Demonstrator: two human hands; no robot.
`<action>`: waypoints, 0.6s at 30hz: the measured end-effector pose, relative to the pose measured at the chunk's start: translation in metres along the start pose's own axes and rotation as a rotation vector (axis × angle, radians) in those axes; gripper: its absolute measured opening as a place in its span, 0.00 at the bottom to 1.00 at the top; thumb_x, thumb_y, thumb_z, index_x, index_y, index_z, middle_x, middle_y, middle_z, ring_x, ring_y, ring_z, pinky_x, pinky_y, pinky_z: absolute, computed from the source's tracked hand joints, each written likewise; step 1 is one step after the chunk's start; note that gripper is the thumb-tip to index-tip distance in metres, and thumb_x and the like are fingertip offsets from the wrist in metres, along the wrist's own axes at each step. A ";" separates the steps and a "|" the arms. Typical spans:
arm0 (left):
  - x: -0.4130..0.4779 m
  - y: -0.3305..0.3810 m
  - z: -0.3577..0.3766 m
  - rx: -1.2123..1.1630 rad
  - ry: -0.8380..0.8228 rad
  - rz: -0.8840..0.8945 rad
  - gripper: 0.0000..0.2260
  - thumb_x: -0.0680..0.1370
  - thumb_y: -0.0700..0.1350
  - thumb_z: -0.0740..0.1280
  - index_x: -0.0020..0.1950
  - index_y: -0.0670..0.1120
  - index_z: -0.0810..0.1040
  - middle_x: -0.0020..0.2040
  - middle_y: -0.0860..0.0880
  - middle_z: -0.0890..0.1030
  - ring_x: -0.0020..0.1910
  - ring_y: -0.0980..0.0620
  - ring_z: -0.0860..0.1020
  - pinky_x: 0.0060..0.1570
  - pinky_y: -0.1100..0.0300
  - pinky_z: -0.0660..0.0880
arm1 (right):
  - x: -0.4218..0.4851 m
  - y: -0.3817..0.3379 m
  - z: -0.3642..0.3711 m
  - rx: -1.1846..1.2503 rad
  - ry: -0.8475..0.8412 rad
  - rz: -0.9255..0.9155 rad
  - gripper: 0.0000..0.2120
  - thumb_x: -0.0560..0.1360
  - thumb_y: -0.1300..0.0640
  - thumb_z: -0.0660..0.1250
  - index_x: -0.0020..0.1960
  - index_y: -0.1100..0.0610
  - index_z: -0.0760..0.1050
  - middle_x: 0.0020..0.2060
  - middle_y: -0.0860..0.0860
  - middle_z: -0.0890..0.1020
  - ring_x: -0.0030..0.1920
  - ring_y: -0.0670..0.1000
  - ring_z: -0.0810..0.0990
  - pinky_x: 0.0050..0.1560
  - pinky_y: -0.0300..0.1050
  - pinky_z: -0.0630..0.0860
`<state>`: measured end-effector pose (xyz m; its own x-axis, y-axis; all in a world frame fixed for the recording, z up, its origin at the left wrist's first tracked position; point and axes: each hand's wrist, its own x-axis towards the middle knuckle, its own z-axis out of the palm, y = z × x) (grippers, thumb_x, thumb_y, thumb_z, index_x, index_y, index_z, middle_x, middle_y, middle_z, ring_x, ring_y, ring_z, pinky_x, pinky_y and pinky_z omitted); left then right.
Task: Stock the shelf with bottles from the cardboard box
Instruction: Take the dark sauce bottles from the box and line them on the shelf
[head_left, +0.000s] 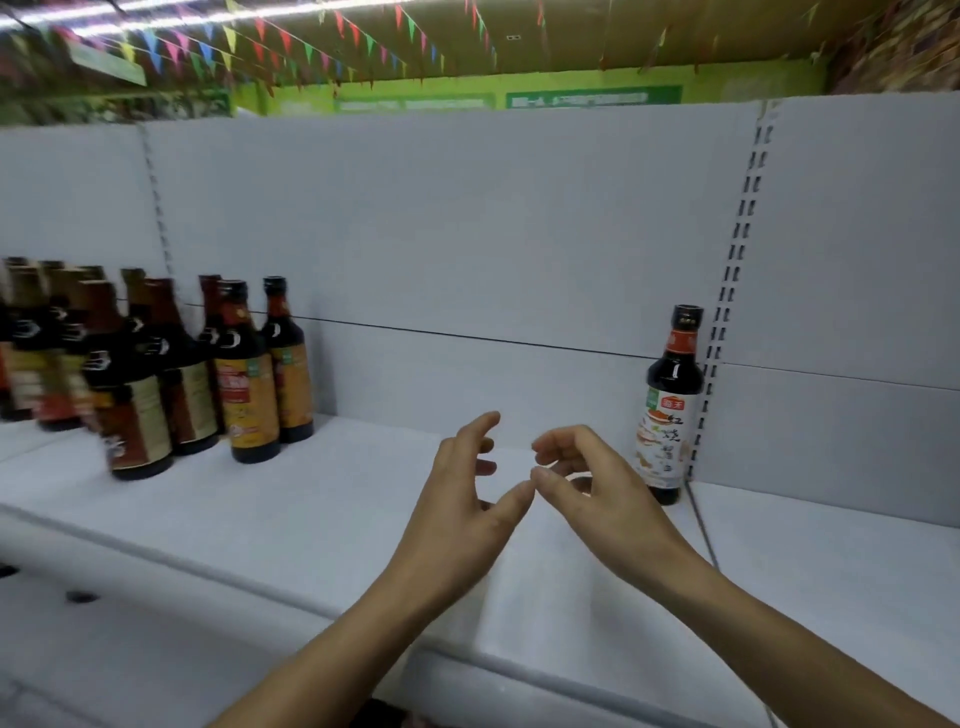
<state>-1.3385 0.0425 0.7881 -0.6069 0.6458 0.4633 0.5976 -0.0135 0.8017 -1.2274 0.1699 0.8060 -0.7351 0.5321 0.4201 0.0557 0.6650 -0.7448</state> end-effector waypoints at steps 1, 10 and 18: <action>-0.009 0.000 -0.015 0.012 0.024 -0.004 0.29 0.80 0.53 0.70 0.76 0.64 0.61 0.69 0.60 0.70 0.64 0.66 0.73 0.45 0.75 0.74 | -0.003 -0.012 0.008 0.013 -0.025 -0.023 0.09 0.82 0.52 0.67 0.60 0.43 0.73 0.56 0.40 0.80 0.56 0.40 0.79 0.50 0.32 0.76; -0.121 -0.010 -0.143 0.095 0.220 -0.099 0.25 0.79 0.50 0.71 0.72 0.66 0.66 0.65 0.63 0.73 0.62 0.69 0.73 0.49 0.74 0.75 | -0.046 -0.102 0.095 0.174 -0.258 -0.189 0.09 0.81 0.52 0.67 0.60 0.42 0.75 0.55 0.38 0.81 0.57 0.39 0.79 0.56 0.34 0.77; -0.220 -0.006 -0.230 0.222 0.439 -0.221 0.26 0.79 0.51 0.70 0.73 0.66 0.65 0.65 0.64 0.73 0.64 0.70 0.72 0.51 0.70 0.77 | -0.085 -0.169 0.195 0.345 -0.524 -0.296 0.10 0.81 0.53 0.68 0.60 0.42 0.75 0.55 0.39 0.81 0.57 0.41 0.80 0.54 0.39 0.78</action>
<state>-1.3293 -0.2744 0.7681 -0.8645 0.2340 0.4447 0.4979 0.2790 0.8211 -1.3062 -0.0893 0.7951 -0.9204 -0.0272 0.3901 -0.3520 0.4920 -0.7962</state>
